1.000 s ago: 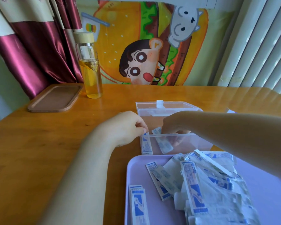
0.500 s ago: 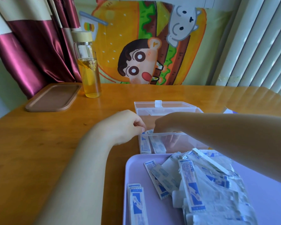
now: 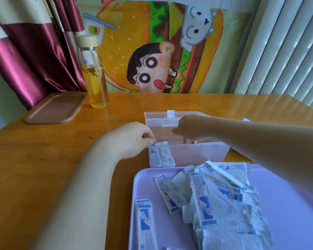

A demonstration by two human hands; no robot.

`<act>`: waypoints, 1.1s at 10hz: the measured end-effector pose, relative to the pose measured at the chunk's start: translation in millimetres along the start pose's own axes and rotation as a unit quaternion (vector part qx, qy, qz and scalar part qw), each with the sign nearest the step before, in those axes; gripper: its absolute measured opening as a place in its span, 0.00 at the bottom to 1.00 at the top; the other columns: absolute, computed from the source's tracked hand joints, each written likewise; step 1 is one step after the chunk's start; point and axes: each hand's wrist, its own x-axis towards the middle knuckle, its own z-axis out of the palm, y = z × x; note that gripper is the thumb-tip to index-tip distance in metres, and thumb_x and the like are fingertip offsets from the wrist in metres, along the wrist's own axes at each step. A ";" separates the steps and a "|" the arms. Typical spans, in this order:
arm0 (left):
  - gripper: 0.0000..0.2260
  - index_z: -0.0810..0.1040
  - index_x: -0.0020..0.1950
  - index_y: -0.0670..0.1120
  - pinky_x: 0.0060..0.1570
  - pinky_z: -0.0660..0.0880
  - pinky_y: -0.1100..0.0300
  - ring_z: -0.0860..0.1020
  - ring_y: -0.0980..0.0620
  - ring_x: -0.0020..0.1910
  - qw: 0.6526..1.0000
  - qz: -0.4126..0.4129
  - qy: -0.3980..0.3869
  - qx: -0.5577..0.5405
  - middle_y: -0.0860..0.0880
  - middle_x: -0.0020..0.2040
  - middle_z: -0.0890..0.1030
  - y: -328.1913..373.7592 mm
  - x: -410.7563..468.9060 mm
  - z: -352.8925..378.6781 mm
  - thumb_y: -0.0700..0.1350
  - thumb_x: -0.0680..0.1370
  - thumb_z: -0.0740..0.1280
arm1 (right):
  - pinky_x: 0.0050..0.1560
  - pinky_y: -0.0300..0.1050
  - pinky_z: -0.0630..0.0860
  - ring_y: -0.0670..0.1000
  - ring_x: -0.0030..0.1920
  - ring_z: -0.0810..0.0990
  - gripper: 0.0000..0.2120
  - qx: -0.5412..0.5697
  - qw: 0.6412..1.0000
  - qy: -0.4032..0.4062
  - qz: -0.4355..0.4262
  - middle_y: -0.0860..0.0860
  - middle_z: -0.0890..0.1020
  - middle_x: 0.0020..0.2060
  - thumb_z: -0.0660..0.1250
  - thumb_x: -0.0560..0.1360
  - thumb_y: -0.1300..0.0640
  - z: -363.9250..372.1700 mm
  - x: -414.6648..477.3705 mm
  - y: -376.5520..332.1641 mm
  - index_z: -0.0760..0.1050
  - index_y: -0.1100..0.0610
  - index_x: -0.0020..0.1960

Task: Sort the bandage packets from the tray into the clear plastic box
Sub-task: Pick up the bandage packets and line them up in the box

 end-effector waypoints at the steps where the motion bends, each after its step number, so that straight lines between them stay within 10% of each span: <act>1: 0.13 0.77 0.61 0.47 0.28 0.64 0.70 0.66 0.60 0.33 1.000 0.000 0.010 -0.003 0.54 0.44 0.71 -4.2 6.0 6.9 0.46 0.81 0.58 | 0.45 0.46 0.75 0.54 0.45 0.78 0.19 0.006 0.991 0.133 -0.020 0.51 0.81 0.49 0.53 0.80 0.43 -1.2 -30.4 13.8 0.75 0.55 0.53; 5: 0.18 0.67 0.69 0.52 0.59 0.66 0.56 0.68 0.50 0.65 0.993 -0.052 0.057 -0.086 0.49 0.72 0.62 10.4 -20.9 28.7 0.56 0.81 0.56 | 0.54 0.49 0.73 0.51 0.57 0.74 0.10 0.053 0.925 0.350 -0.138 0.46 0.80 0.54 0.61 0.78 0.51 52.2 -97.7 51.2 0.77 0.51 0.55; 7: 0.04 0.77 0.50 0.52 0.37 0.66 0.68 0.72 0.61 0.39 0.949 0.030 0.296 -0.107 0.58 0.45 0.74 19.1 -66.2 42.7 0.45 0.77 0.66 | 0.44 0.44 0.77 0.50 0.45 0.79 0.11 0.099 0.978 0.183 0.017 0.46 0.81 0.45 0.64 0.76 0.48 74.3 -101.7 79.2 0.78 0.50 0.55; 9: 0.09 0.79 0.44 0.54 0.43 0.75 0.58 0.76 0.58 0.40 0.985 -0.022 0.091 -0.141 0.58 0.41 0.79 42.7 -76.3 79.4 0.58 0.74 0.67 | 0.45 0.39 0.73 0.51 0.46 0.80 0.17 0.180 0.968 0.173 0.019 0.50 0.82 0.46 0.72 0.70 0.53 86.5 -99.9 86.0 0.79 0.57 0.57; 11: 0.12 0.74 0.42 0.51 0.32 0.65 0.67 0.72 0.61 0.34 0.991 -0.049 0.086 -0.095 0.56 0.37 0.78 69.3 -70.4 101.4 0.58 0.71 0.69 | 0.34 0.37 0.71 0.49 0.40 0.77 0.13 0.288 0.937 0.198 0.025 0.48 0.80 0.39 0.71 0.69 0.61 82.2 -110.0 100.5 0.81 0.57 0.54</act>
